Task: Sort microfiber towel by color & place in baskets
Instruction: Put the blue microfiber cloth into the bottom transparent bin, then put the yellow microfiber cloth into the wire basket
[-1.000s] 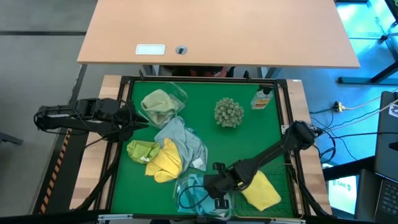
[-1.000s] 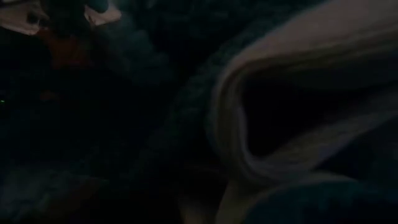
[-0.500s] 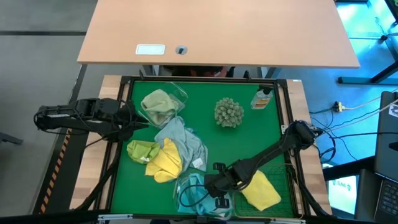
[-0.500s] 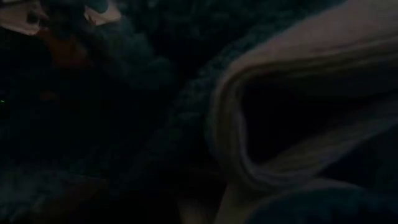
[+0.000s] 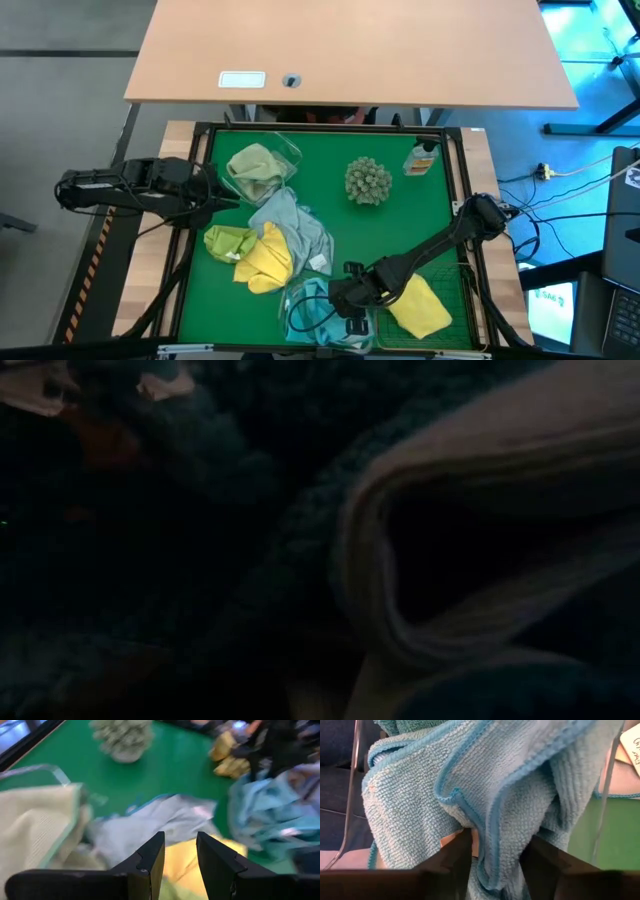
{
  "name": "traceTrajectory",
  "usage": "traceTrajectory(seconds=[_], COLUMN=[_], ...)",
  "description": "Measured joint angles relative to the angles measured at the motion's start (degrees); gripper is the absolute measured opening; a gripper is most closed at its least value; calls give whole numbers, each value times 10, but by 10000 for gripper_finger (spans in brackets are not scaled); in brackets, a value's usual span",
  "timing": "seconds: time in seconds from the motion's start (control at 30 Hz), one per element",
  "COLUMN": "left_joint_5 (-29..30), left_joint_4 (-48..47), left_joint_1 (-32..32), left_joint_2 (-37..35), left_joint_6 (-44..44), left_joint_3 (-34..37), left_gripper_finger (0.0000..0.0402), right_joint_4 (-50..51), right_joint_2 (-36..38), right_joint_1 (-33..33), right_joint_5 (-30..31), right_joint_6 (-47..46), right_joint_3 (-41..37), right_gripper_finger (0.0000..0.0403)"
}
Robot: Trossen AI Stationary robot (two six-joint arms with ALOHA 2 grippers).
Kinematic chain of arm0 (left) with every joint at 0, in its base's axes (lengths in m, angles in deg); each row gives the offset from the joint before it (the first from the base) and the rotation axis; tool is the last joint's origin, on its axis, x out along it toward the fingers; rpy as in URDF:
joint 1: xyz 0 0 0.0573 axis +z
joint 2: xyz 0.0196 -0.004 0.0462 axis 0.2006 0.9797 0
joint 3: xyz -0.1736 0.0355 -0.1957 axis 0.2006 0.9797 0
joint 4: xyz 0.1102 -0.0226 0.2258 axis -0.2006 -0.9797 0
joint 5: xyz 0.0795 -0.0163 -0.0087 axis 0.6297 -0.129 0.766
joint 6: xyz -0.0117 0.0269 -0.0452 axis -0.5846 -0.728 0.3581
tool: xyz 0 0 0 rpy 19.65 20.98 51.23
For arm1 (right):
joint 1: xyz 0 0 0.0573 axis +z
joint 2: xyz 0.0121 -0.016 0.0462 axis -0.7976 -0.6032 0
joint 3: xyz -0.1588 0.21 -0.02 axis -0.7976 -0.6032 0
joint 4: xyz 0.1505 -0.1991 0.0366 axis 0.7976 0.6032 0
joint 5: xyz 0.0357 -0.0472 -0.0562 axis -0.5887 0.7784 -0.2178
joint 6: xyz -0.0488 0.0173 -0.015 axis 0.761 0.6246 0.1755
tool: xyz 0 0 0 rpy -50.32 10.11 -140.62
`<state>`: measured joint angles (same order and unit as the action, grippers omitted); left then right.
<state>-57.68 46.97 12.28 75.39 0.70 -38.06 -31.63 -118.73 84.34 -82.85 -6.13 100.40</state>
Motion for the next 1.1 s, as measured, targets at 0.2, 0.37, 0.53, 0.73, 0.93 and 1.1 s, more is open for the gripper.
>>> traceTrajectory(seconds=[0.2, 0.37, 0.53, 0.73, 0.93, 1.1], left_joint_5=[-63, -69, -62, -37, -21, -19], left_joint_4=[109, 152, 199, 232, 265, 276], left_joint_1=[-11, -46, -91, -138, -189, -233], left_joint_2=[3, 22, 55, 98, 151, 209], left_joint_6=[-1, 0, 0, 1, 5, 28], left_joint_3=[44, 79, 87, 88, 88, 88], left_gripper_finger=[108, 108, 108, 108, 108, 108], right_joint_4=[0, 5, 16, 77, 169, 214], right_joint_2=[0, 4, 8, 8, 8, 8], right_joint_1=[-1, 0, 0, 0, 0, 0], right_joint_5=[-17, -24, -24, -24, -24, -12], right_joint_6=[0, 1, 4, 4, 4, 3], right_joint_3=[0, 5, 44, 85, 128, 179], right_gripper_finger=[166, 162, 162, 161, 161, 161])
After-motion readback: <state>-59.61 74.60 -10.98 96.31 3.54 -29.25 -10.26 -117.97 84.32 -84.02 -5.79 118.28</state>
